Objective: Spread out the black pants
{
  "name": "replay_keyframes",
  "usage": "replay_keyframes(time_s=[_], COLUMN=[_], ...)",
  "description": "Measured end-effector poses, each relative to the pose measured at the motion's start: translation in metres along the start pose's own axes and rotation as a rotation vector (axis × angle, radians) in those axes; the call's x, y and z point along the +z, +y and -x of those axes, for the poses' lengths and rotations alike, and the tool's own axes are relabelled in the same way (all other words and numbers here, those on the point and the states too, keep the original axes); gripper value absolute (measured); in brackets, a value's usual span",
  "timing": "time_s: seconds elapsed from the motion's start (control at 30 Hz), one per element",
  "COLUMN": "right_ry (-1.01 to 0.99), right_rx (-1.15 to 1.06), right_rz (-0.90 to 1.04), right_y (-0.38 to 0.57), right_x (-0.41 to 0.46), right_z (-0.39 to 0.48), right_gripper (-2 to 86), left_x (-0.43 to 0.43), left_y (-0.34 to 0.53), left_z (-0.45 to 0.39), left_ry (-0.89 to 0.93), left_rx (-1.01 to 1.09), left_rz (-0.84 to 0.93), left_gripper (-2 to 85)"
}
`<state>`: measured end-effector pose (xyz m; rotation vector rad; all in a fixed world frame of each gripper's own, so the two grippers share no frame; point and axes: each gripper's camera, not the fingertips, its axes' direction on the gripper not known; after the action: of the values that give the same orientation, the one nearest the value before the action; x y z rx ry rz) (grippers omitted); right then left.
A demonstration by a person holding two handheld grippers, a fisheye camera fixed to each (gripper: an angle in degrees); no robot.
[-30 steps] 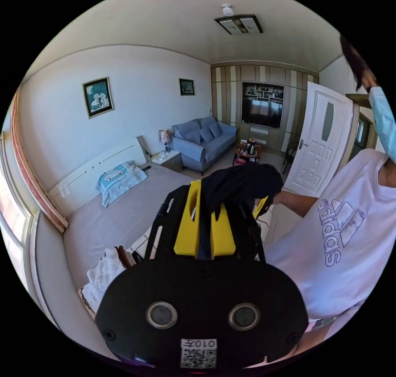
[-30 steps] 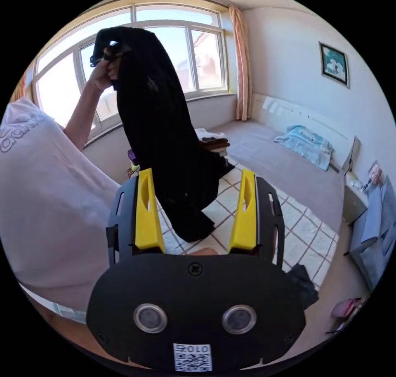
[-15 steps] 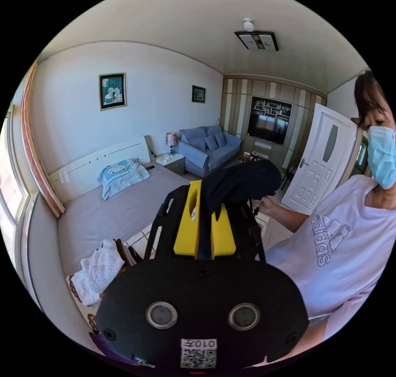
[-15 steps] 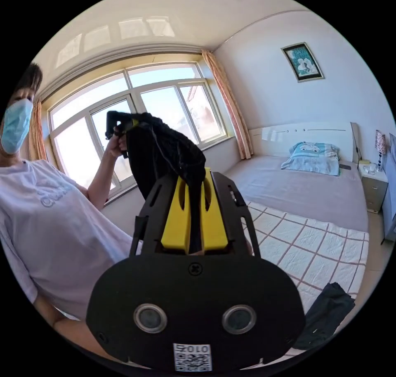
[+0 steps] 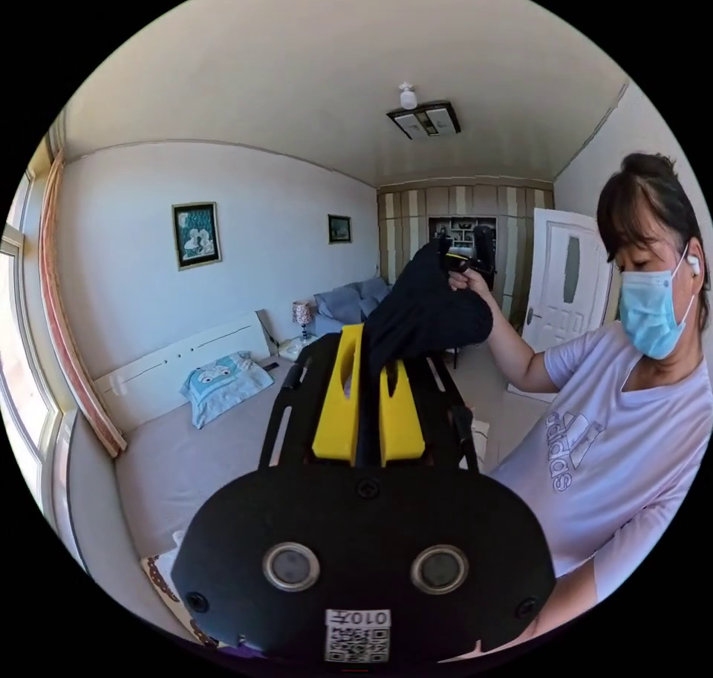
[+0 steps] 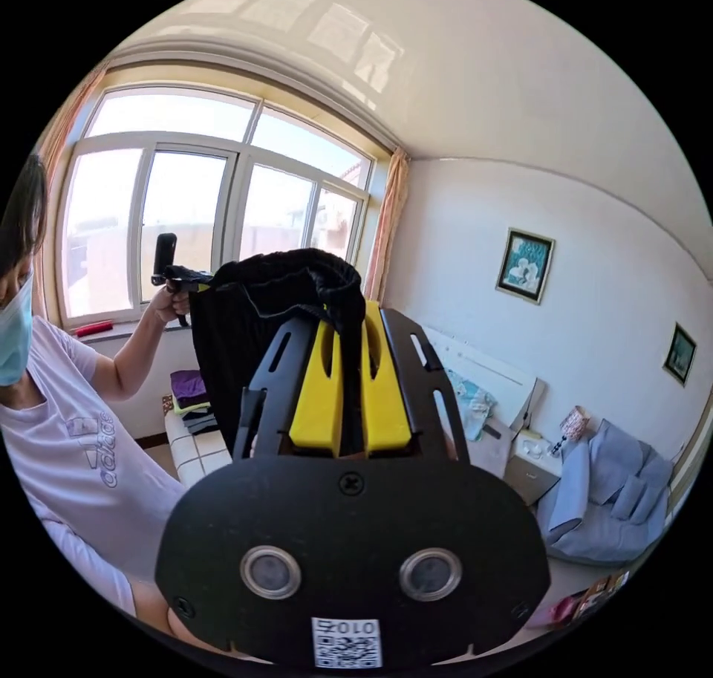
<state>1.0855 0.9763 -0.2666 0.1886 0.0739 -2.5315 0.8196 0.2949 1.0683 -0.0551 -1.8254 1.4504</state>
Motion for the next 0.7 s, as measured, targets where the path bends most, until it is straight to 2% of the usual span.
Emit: replay_keyframes(time_s=[0.13, 0.3, 0.43, 0.57, 0.7], right_ry=[0.02, -0.027, 0.026, -0.023, 0.042], right_rx=[-0.057, 0.004, 0.044, 0.257, 0.428], right_rz=[-0.046, 0.056, 0.113, 0.299, 0.306], right_y=[-0.015, -0.003, 0.012, 0.049, 0.073], right_x=[-0.008, 0.022, 0.043, 0.091, 0.101], right_z=[0.046, 0.089, 0.109, 0.094, 0.096], right_gripper=[2.1, 2.0, 2.1, 2.5, 3.6], left_x=[-0.027, -0.013, 0.015, 0.08, 0.145], left_y=[-0.02, -0.018, -0.016, -0.011, -0.007], left_z=[-0.03, -0.038, -0.045, -0.056, -0.077], left_ry=[-0.038, 0.038, 0.214, 0.341, 0.515], left_rx=[0.11, 0.106, 0.114, 0.082, 0.056], left_rz=[-0.038, 0.04, 0.051, 0.148, 0.198], left_gripper=[-0.2, -0.2, -0.1, 0.5, 2.4])
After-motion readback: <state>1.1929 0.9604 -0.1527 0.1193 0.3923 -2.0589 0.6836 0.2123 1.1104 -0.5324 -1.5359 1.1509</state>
